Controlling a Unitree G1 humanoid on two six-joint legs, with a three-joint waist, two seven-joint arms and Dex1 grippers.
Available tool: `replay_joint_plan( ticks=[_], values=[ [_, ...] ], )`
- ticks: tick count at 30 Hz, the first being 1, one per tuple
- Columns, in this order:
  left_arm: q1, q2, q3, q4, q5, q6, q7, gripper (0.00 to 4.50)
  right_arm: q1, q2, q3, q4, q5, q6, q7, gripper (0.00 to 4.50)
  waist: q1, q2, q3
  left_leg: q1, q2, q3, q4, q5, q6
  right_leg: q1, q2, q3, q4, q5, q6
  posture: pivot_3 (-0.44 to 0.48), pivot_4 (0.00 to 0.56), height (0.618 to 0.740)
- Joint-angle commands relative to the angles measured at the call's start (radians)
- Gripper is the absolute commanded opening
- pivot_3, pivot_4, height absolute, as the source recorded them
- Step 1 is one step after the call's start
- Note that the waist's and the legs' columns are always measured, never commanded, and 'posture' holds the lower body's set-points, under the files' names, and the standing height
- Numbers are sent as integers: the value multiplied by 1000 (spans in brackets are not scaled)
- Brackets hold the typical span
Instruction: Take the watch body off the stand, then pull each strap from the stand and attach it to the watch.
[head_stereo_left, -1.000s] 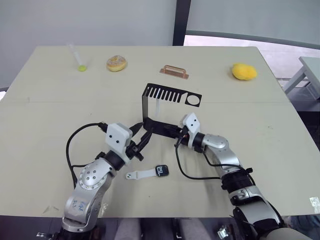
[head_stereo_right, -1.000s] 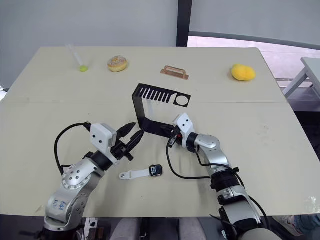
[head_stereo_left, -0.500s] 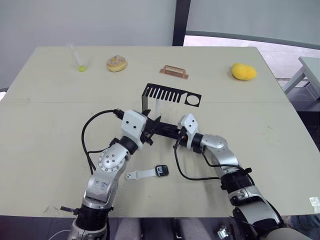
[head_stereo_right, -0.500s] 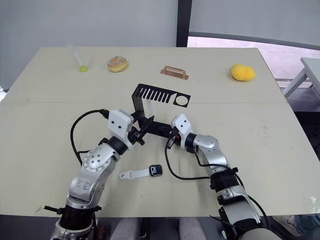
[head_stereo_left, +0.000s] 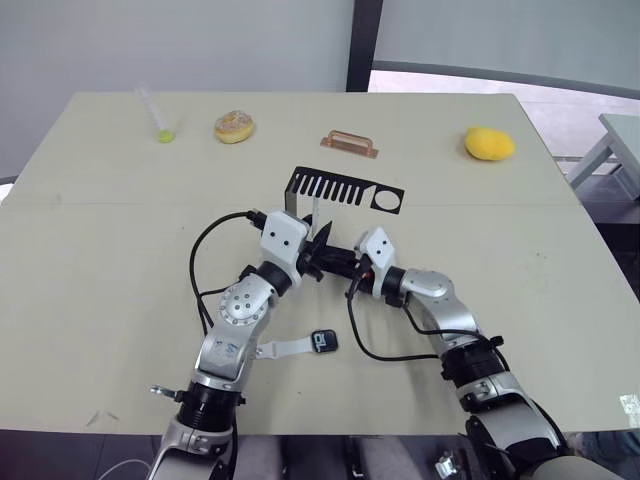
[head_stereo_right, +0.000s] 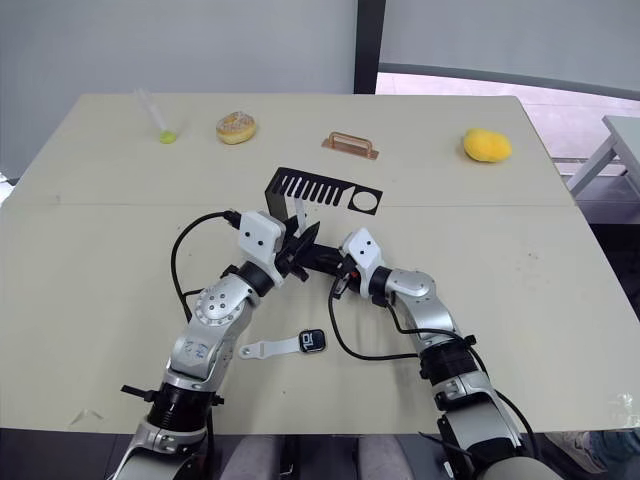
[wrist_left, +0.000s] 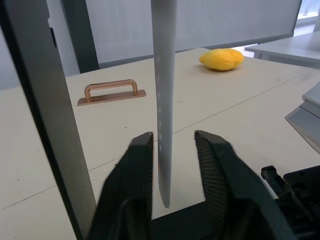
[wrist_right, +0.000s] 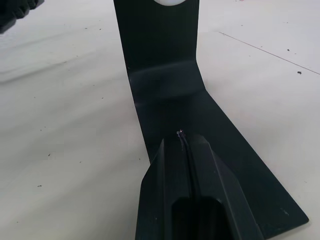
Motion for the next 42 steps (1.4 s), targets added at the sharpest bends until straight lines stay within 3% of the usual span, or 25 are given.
replay_joint_plan(
  ticks=[1,11,24,29,32,35,38,40,42],
  values=[
    [-19,-8,4,-10,14,-44,3,87,29,-3,21,24,-26,32,4,0,0,0,0,0,0,0,0,0,0,0,0,0,0,0,0,0,150,740],
    [-8,-16,34,-30,-11,-132,-17,87,36,-3,17,36,-37,47,-24,0,5,0,0,0,0,0,0,0,0,0,0,0,0,0,0,0,150,740],
    [110,107,116,-142,-245,-145,-274,87,19,-1,9,76,-42,57,-62,0,12,0,0,1,0,0,1,0,0,0,0,0,0,0,0,0,150,740],
    [161,230,248,-202,-473,-38,-414,87,31,1,-9,46,-5,34,-30,0,9,0,0,1,0,0,0,-1,2,0,0,0,0,0,0,0,150,740],
    [156,430,361,-183,-725,192,-594,87,56,-15,-64,-41,70,8,16,0,9,0,0,0,1,-1,0,-2,3,0,0,-1,0,0,0,0,150,740],
    [131,587,383,-155,-888,410,-704,87,106,-35,-120,-182,184,50,80,0,15,1,1,-1,0,-4,-2,-2,4,0,-1,-2,0,0,0,0,150,740],
    [97,671,369,-130,-975,563,-753,87,174,-75,-165,-350,317,192,115,0,17,2,1,-3,-2,-4,-2,-4,6,0,-4,-2,-1,0,0,0,150,740],
    [74,719,336,-124,-1017,671,-785,0,257,-119,-206,-508,484,374,125,523,16,2,2,-3,-2,-4,-2,-4,7,0,-4,-2,-2,0,0,0,150,740],
    [62,756,290,-125,-1033,757,-817,0,345,-153,-240,-642,640,539,93,1351,15,2,1,-3,-2,-5,-4,-4,7,0,-3,-3,-3,0,0,0,150,740]
  ],
)
